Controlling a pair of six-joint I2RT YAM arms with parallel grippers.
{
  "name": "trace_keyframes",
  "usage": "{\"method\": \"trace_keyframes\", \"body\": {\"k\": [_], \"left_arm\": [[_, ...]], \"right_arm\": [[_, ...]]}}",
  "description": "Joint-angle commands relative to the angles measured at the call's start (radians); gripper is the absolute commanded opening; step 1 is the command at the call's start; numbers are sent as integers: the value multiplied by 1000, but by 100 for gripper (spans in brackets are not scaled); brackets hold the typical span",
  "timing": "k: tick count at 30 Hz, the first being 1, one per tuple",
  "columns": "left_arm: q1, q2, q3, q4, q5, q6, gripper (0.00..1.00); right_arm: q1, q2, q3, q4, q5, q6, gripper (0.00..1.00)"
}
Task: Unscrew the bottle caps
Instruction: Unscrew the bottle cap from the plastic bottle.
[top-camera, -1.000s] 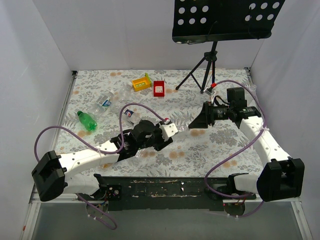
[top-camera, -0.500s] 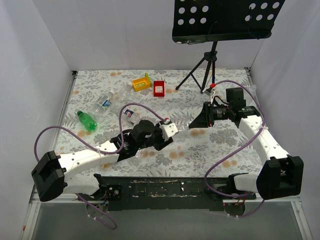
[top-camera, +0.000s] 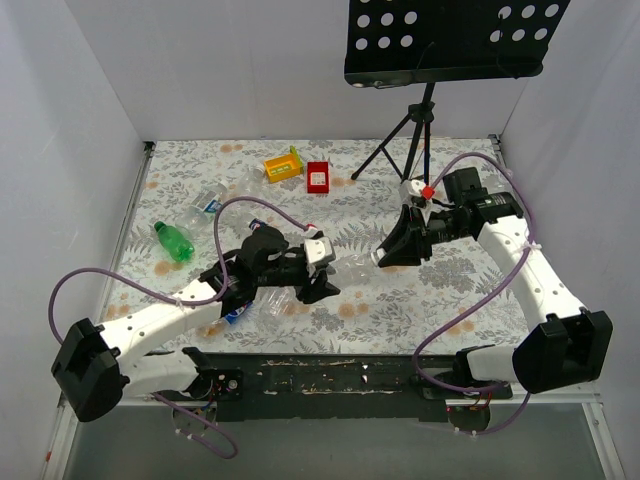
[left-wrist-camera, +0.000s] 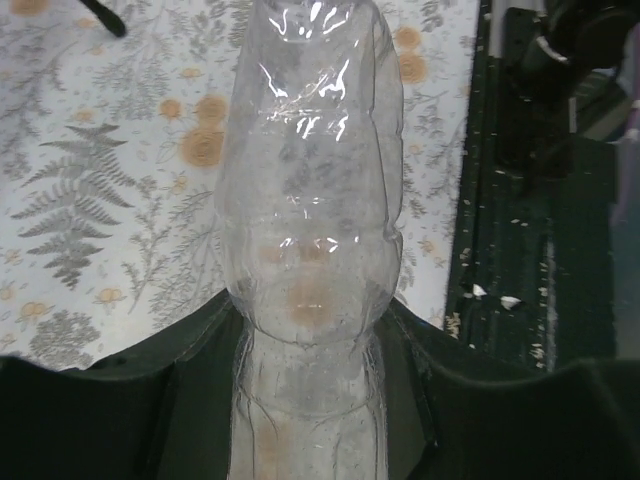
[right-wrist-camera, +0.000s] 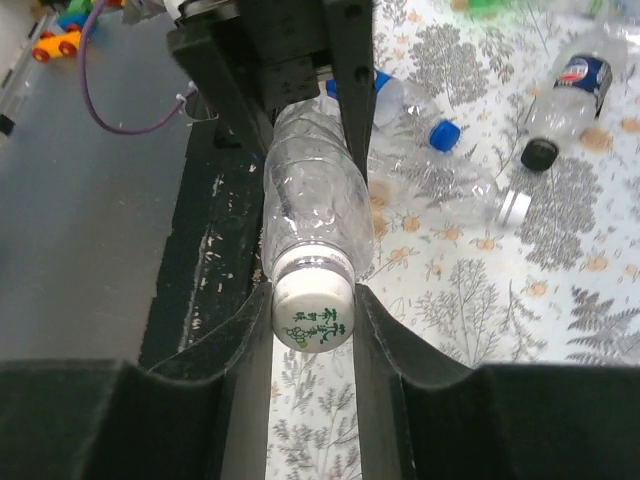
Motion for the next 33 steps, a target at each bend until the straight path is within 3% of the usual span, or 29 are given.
{"method": "trace_keyframes", "body": {"k": [1, 9, 18, 33], "left_arm": [[102, 11, 46, -98, 416, -38, 0], [141, 68, 101, -183, 481, 17, 0], [155, 120, 124, -192, 580, 2, 0], [155, 48, 100, -209, 429, 59, 0]], "right_arm": [[-6, 23, 67, -331, -24, -578, 1], [-3, 17, 81, -345, 57, -735, 2], [-3, -91, -9, -102, 153, -598, 5], [-2, -91, -12, -86, 139, -560, 5]]}}
